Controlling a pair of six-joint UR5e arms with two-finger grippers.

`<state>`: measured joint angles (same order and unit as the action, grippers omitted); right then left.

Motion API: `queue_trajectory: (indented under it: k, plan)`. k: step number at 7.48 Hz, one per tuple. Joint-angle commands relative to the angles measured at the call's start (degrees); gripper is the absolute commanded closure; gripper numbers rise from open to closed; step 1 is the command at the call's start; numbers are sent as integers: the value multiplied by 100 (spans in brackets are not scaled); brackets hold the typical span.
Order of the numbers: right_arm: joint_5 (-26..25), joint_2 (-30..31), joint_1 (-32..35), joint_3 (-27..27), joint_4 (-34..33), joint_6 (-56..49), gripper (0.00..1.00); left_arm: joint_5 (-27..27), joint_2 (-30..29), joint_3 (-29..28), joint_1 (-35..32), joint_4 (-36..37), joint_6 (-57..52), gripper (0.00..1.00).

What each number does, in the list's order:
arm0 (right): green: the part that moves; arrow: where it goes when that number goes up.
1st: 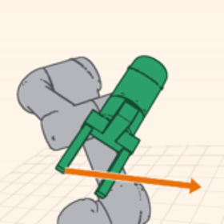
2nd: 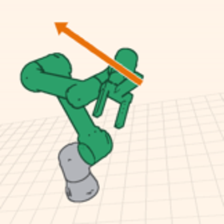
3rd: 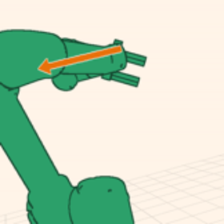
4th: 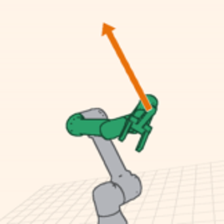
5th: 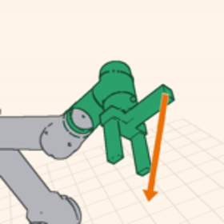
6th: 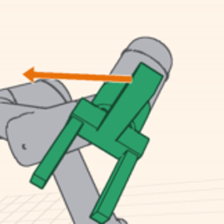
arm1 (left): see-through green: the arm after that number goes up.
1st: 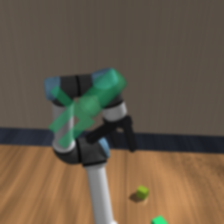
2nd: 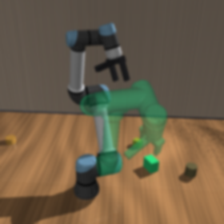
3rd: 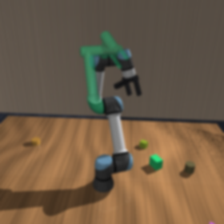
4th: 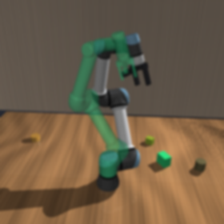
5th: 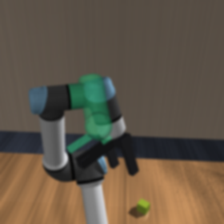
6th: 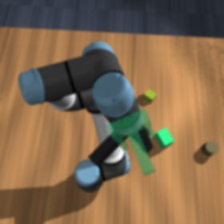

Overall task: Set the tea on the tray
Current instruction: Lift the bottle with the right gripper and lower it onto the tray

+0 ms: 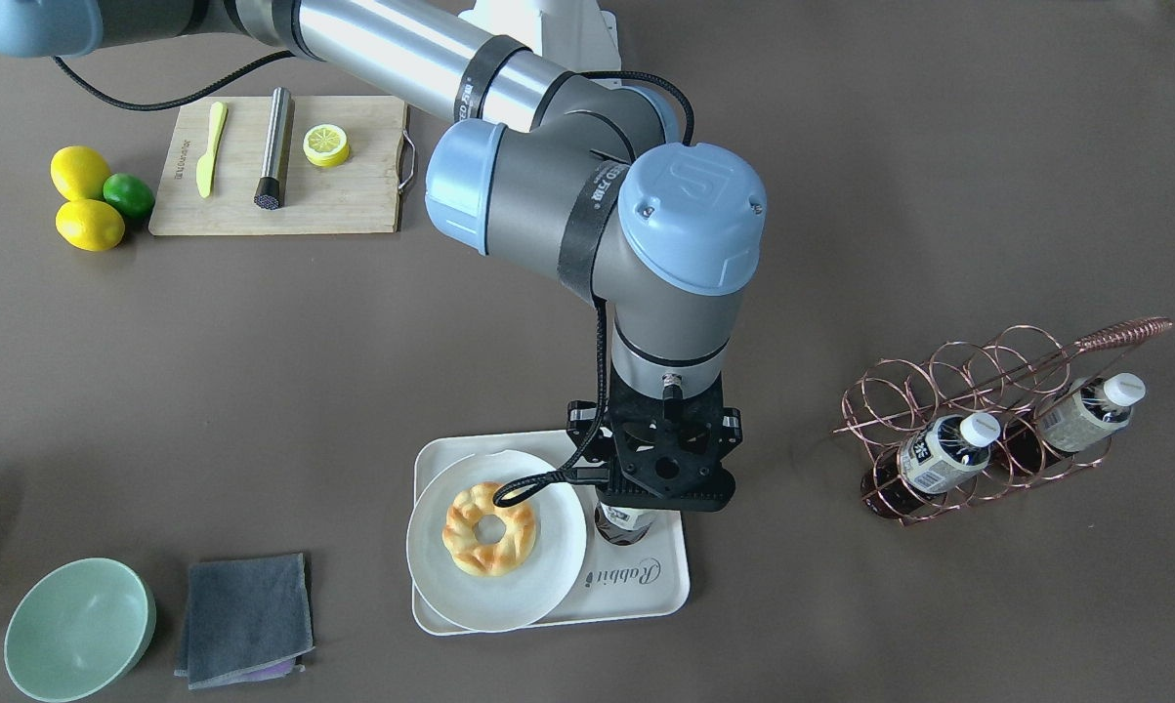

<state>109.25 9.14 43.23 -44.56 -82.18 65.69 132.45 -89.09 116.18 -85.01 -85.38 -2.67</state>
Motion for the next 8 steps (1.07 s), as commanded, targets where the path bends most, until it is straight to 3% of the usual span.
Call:
queue_trajectory:
  k: [1,2,4,6,7,8]
  plan:
    - [157,-8,114,-244,-122,-3,2,0,-21,-78,2,-14,4,3]
    - [559,44,359,-560,-506,-195,2,0,-21,-96,2,-14,-5,3]
    - [1035,804,1008,-2329,-1936,-922,2,9,-29,-200,11,-31,4,3]
    - [1421,2374,1746,-3676,-2118,-2063,2,78,-47,-202,11,4,39,3]
    - [1659,3383,2054,-4179,-2057,-2965,1,131,-47,-262,11,4,239,3]
    - [1835,3985,2423,-4367,-1944,-3687,1,132,-47,-272,11,4,467,3]
